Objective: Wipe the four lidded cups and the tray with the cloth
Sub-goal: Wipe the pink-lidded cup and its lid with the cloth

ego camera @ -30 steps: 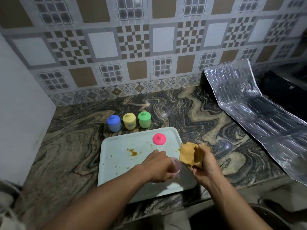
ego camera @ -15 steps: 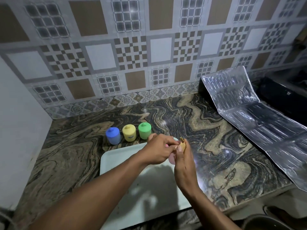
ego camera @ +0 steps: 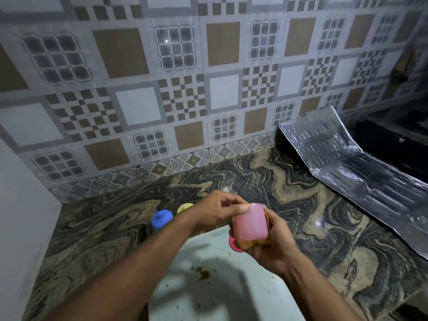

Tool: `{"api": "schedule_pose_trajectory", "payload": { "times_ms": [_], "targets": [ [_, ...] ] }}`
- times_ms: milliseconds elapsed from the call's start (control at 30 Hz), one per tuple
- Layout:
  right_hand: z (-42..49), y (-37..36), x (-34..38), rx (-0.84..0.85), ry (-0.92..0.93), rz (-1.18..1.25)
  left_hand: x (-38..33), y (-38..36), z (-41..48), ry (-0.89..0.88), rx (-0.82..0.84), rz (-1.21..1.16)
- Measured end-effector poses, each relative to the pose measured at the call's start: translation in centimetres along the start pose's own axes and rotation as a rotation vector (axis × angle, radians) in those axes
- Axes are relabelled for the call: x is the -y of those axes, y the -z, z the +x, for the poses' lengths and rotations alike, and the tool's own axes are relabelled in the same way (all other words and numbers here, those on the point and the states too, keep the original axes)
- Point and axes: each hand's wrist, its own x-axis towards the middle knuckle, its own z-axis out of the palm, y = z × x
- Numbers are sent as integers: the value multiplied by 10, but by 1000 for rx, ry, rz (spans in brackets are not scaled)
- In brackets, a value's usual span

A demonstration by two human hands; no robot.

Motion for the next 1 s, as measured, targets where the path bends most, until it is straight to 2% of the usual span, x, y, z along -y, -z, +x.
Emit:
{"api": "schedule_pose_trajectory", "payload": {
  "times_ms": [133, 200, 267, 333, 433, 567, 600, 667, 767, 867, 1000],
  "targets": [
    [14, -13, -6, -179, 231, -241, -2, 10, 7, -75, -88, 205],
    [13, -16, -10, -141, 155, -179, 0, 13, 7, -109, -74, 215],
    [7, -19, -12, -16, -53, -12, 7, 17, 2, -104, -27, 119],
    [0, -20, -15, 66, -142, 77, 15, 21, -2, -73, -10, 16],
    [5, -22, -16, 12, -79, 21, 16, 23, -6, -32, -25, -3],
    [14, -27, -9, -135, 137, -176, 4, 23, 0, -22, -42, 93],
    [13, -27, -7, -132, 123, -180, 3, 23, 1, -42, -33, 105],
    [9, -28, -8, -8, -58, -50, 4, 25, 2, -64, 11, 78],
    [-1, -27, -11, 104, -243, 59, 12, 22, -1, -33, -16, -86],
    [1, -27, -5, 83, -206, 57, 14, 19, -6, 55, -63, -211],
    [10, -24, 5, -59, -32, -100, -2, 21, -8, 15, -26, -104]
  ]
}}
